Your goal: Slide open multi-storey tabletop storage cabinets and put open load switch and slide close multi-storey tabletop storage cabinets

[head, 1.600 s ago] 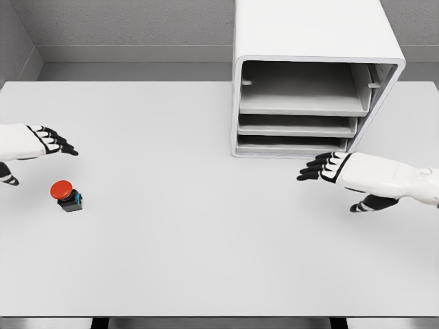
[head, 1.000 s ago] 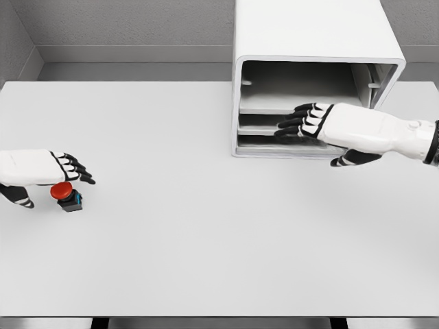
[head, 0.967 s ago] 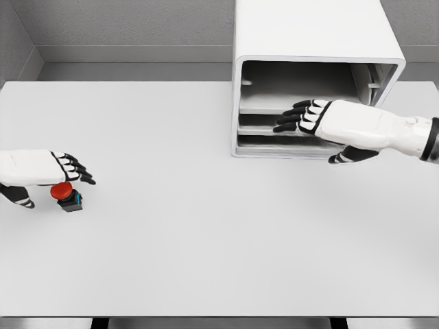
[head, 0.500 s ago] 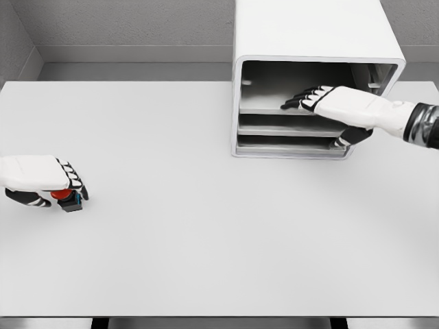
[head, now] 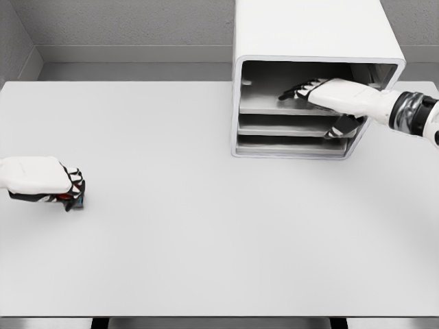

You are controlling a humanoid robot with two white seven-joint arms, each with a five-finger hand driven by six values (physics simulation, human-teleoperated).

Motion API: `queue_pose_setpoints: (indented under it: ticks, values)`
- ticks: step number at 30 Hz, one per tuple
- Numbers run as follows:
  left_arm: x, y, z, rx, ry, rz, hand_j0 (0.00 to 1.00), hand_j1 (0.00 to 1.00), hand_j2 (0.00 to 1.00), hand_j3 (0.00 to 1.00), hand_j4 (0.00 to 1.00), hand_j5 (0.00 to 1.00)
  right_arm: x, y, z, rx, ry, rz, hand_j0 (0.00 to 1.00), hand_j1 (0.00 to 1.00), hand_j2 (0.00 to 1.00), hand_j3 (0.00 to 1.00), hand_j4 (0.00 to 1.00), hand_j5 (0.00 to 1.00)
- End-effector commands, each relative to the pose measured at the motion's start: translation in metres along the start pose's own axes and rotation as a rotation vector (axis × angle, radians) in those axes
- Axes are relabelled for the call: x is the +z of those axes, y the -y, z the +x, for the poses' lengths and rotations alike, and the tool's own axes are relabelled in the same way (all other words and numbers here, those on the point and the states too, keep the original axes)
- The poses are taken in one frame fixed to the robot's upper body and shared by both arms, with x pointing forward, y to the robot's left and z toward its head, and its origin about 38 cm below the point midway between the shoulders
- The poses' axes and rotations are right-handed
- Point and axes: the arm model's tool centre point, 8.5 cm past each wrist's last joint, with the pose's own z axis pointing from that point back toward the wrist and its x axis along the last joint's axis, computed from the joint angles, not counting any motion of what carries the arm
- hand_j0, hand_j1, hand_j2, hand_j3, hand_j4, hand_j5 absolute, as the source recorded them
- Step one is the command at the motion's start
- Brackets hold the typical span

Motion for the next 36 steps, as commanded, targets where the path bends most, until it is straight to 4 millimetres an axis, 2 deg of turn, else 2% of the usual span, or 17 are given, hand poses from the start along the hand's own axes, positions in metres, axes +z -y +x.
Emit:
queue_pose_setpoints:
  ticks: [1,5,7,16,36]
  values:
    - [0.0,-0.006,0.008,-0.019,0.02,0.012,0.32,0.32,0.32,0.32,0.32,0.32,-0.002,-0.004,-0.005,-0.019,-0.016,0.009,1.0,1.0,1.0,1.0,1.0,1.0]
    - [0.005,-0.013,0.011,-0.022,0.028,0.036,0.32,0.32,0.32,0.32,0.32,0.32,-0.001,-0.004,0.002,0.016,0.02,0.017,1.0,1.0,1.0,1.0,1.0,1.0]
    - [0.007,-0.017,0.011,-0.028,0.027,0.042,0.32,0.32,0.32,0.32,0.32,0.32,-0.001,0.0,0.02,0.063,0.082,0.008,1.0,1.0,1.0,1.0,1.0,1.0]
    - [0.006,-0.02,0.015,-0.039,0.038,0.046,0.32,0.32,0.32,0.32,0.32,0.32,0.013,-0.001,0.041,0.151,0.165,0.017,1.0,1.0,1.0,1.0,1.0,1.0]
    - [0.006,-0.029,0.018,-0.061,0.044,0.063,0.32,0.32,0.32,0.32,0.32,0.32,0.036,-0.018,0.064,0.278,0.324,0.065,1.0,1.0,1.0,1.0,1.0,1.0]
